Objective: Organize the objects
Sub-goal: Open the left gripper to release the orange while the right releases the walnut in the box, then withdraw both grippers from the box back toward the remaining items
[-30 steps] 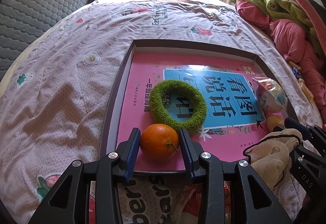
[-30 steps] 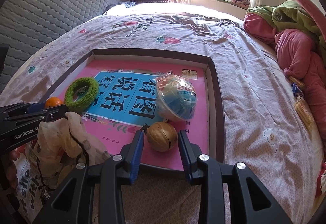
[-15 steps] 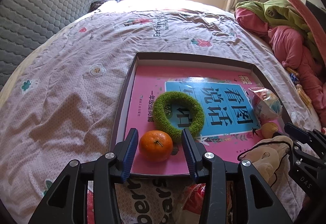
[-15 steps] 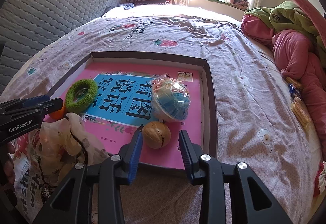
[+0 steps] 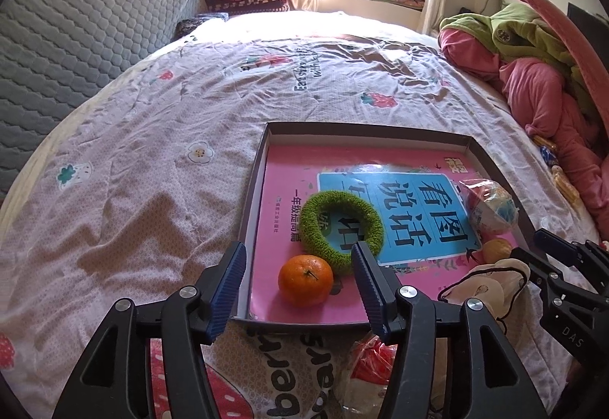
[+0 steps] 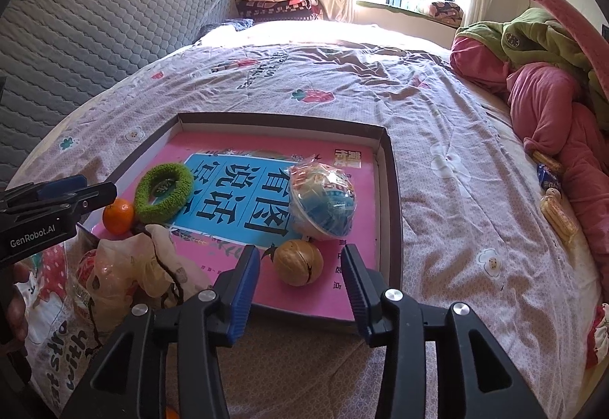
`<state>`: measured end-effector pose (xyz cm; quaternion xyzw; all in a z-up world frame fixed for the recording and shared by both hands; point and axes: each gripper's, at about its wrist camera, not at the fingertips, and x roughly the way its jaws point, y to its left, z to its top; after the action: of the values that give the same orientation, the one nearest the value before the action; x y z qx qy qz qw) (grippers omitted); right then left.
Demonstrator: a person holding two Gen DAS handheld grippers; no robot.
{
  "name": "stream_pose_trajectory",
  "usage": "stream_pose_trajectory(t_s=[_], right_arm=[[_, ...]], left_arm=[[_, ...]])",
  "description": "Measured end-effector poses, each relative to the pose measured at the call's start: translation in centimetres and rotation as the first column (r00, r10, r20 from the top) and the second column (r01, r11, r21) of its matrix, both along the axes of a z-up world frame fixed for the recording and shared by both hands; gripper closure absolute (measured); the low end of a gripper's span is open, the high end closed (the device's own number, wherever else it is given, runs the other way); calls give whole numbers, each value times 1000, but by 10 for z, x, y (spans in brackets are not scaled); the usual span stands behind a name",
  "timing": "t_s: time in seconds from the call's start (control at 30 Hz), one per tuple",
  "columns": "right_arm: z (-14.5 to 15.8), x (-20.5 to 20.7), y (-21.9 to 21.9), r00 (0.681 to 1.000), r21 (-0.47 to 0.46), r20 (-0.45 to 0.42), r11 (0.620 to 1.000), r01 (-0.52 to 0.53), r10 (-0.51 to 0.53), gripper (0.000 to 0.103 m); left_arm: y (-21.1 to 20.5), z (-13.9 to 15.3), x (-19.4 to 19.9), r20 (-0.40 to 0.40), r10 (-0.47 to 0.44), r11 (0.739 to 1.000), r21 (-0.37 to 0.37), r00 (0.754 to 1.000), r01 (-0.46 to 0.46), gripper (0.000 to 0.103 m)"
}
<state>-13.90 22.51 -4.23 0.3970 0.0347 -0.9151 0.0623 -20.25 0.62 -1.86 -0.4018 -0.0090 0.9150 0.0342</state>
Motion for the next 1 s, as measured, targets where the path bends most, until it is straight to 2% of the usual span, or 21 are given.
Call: stream_pose_trajectory(t_s=[0.53,0.67,1.0], right_arm=[[14,8,0,999,-20,-40,1000,5,-5,55],[16,9,1,999,-33,-47,999,2,-4,51],[25,20,-1,997,-33,-72,999,-22,20,50]], left_arm=[[-12,22,18,-68,14,1000,24,998,-13,38],[-12,23,20,-72,17,999,35,997,-15,37],[-5,29,30,-83,2,1000,30,997,0,35]])
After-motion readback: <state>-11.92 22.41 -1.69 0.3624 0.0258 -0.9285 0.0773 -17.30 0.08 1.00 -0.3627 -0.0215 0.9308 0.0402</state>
